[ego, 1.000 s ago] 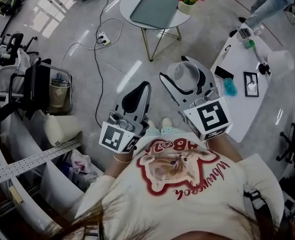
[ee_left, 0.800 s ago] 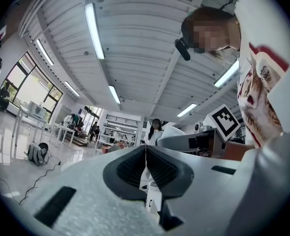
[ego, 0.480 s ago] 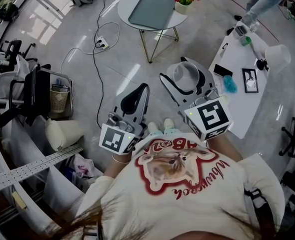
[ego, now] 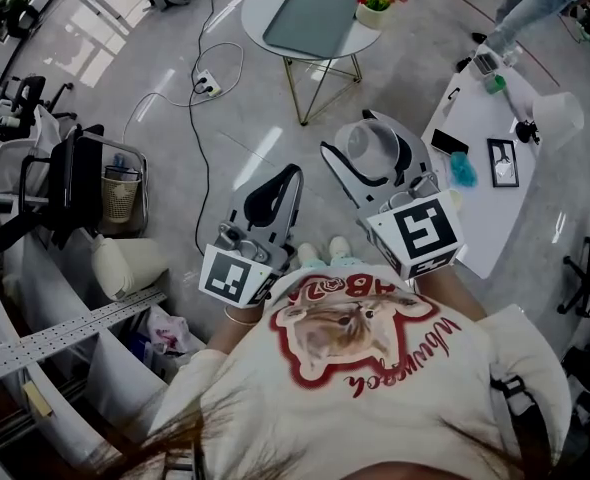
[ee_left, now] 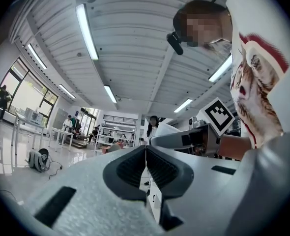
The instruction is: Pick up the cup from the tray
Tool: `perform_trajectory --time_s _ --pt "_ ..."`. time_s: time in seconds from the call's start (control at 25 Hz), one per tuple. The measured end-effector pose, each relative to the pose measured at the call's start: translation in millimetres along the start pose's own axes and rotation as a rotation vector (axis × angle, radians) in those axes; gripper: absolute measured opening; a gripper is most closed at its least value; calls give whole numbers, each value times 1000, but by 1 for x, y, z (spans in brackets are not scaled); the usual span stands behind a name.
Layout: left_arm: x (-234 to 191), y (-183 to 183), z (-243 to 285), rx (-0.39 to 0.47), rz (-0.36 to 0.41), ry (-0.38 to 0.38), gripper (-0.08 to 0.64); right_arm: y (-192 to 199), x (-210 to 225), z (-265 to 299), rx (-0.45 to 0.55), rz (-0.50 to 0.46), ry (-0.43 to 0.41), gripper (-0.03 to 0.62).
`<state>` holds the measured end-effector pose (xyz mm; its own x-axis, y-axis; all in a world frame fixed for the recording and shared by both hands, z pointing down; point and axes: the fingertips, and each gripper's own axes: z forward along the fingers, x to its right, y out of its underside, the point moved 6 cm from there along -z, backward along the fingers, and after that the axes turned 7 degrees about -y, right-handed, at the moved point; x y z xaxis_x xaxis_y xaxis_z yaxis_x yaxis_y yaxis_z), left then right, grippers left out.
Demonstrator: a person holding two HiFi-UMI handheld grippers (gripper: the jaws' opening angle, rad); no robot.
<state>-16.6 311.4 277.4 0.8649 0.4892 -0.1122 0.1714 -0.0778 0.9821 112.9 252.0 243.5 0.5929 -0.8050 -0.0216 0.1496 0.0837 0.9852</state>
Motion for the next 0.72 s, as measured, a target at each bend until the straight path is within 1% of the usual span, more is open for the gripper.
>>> perform_trajectory --time_s 0.32,0.64,0.72 --pt "-7 4 -3 13 26 -2 15 2 2 0 -4 -8 14 295" --pt "-5 3 -1 13 0 -7 15 4 2 0 -2 -6 11 295" --pt "-6 4 -2 16 11 -6 14 3 1 0 -1 -7 8 295"
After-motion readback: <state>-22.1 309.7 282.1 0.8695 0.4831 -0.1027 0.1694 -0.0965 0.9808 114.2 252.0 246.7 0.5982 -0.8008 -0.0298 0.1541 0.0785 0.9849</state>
